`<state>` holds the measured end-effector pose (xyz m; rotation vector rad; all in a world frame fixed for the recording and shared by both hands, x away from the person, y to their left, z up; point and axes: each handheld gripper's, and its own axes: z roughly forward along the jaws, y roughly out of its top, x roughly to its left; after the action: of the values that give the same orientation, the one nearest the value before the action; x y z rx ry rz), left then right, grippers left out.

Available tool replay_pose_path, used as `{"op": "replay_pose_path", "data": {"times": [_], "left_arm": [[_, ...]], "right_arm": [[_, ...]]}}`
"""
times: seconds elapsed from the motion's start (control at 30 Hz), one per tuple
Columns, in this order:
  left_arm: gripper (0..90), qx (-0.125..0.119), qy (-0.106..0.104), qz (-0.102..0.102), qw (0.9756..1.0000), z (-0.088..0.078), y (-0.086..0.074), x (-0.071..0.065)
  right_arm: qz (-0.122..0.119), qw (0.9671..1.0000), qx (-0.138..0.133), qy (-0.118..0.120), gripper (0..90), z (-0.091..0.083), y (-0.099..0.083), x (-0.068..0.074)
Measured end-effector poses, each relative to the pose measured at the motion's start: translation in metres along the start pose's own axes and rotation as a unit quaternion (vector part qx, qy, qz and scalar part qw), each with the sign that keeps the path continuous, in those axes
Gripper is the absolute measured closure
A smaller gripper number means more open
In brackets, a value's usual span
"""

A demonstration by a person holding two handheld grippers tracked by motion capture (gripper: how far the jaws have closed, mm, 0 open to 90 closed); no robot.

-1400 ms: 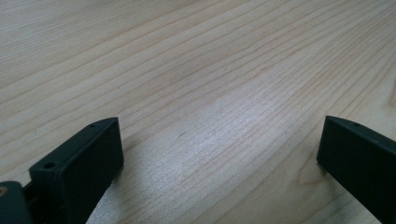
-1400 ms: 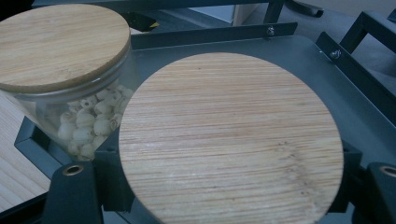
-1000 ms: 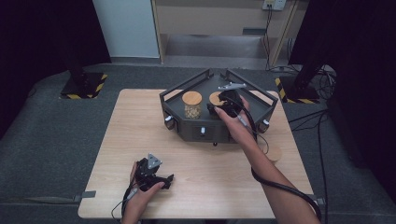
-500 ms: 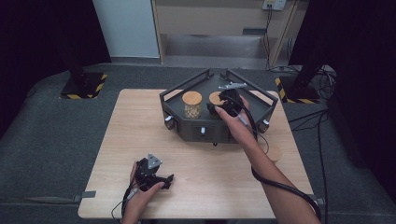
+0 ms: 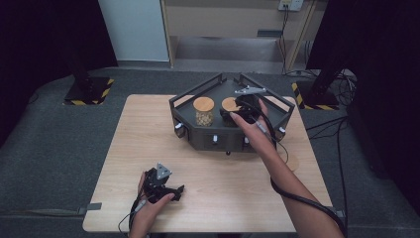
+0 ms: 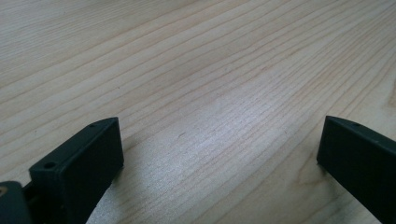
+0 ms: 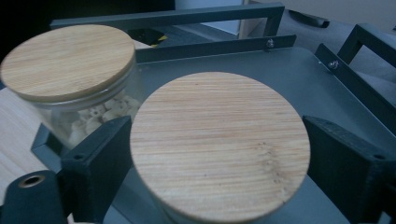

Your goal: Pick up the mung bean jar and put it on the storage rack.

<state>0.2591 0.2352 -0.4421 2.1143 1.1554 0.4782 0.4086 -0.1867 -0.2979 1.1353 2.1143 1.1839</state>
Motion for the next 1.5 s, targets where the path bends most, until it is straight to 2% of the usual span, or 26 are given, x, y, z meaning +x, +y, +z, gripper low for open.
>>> {"op": "replay_pose_path", "data": {"times": [0.17,0.7,0.97,1.17,1.5], "left_arm": [[0.0,0.000,0.000,0.000,1.0000,0.000,0.000,0.000],[0.0,0.000,0.000,0.000,1.0000,0.000,0.000,0.000],[0.0,0.000,0.000,0.000,1.0000,0.000,0.000,0.000],[0.0,-0.001,0.000,-0.001,1.0000,0.000,0.000,0.000],[0.0,-0.001,0.000,-0.001,1.0000,0.000,0.000,0.000]], "right_arm": [[-0.004,0.9999,-0.009,0.003,6.6,-0.009,-0.004,-0.002],[-0.008,0.9993,-0.034,0.015,4.5,-0.043,-0.020,-0.009],[-0.016,0.9992,-0.030,0.019,3.9,-0.059,-0.028,-0.010],[-0.003,0.9991,-0.036,0.022,3.9,-0.069,-0.039,-0.016],[-0.011,0.9993,-0.030,0.018,3.7,-0.087,-0.053,-0.020]]}}
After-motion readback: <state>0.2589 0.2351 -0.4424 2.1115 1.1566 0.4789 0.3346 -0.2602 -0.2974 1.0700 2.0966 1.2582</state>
